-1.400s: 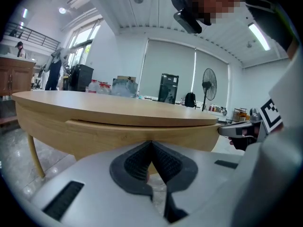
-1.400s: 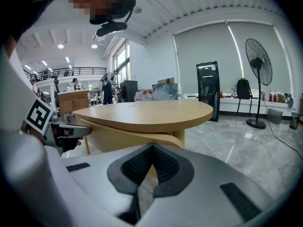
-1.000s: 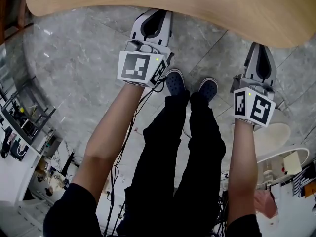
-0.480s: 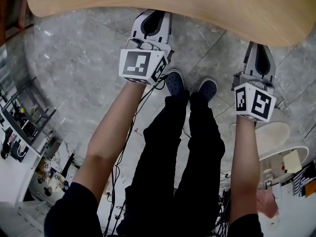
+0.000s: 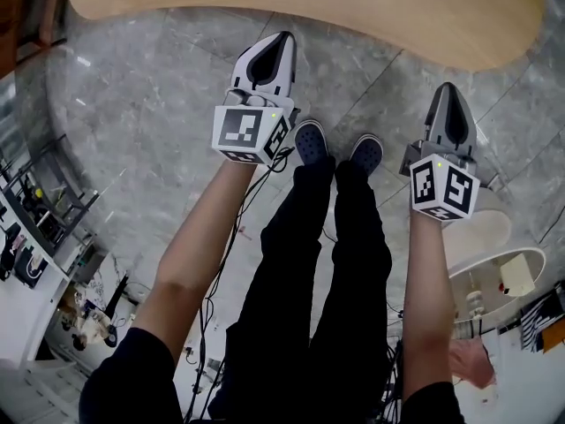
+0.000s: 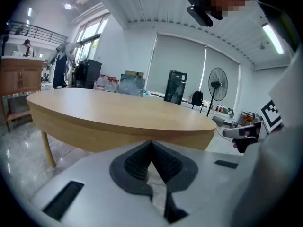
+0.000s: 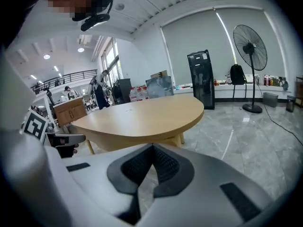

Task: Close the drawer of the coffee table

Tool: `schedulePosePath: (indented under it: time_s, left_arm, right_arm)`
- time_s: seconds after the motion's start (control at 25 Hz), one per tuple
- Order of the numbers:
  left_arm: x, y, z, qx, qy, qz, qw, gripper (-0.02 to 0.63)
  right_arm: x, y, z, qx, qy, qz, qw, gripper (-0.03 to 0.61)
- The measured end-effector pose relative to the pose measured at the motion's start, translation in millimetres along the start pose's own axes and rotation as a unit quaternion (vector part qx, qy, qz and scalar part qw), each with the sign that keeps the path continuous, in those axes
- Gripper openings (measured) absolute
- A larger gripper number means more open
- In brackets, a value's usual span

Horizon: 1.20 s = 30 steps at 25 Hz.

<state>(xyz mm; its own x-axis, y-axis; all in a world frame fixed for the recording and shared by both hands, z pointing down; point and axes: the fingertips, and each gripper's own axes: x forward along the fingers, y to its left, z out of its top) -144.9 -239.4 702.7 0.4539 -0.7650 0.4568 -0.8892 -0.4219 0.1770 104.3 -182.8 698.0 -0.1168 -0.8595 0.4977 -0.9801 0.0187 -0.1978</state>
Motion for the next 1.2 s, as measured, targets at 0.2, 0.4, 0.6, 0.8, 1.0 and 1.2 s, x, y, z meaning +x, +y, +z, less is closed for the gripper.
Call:
schedulePosePath:
  time_s: [0.2, 0.4, 0.6, 0.8, 1.0, 1.2]
  left_arm:
    - [-38, -26, 36, 0.005, 0.005, -0.010, 0.9999, 0.026]
    - [-77, -50, 83, 0.001, 0.009, -0.013, 0.9999, 0.026]
    - [-121, -71, 138, -0.003, 0.008, -0.005, 1.0000, 0.026]
    - [-172, -94, 191, 0.005, 0.017, -0.012, 0.9998, 0.026]
    - [-226, -126, 248, 0.012, 0.021, -0.024, 0.9994, 0.026]
    - [-264, -145, 322, 0.007, -0.021, -0.026, 0.9994, 0.026]
  right_arm:
    - [-38, 6, 33, -0.005, 0.007, 0.010, 1.000, 0.028]
    - [-76, 12, 85, -0.013, 0.008, 0.019, 1.000, 0.028]
    - [-125, 10, 134, -0.027, 0.013, 0.019, 0.999, 0.028]
    - [-182, 23, 181, -0.039, 0.031, 0.037, 0.998, 0.028]
    - [-240, 39, 218, -0.023, 0.047, 0.050, 0.997, 0.028]
    - [-278, 60, 277, -0.026, 0.038, 0.078, 0.996, 0.028]
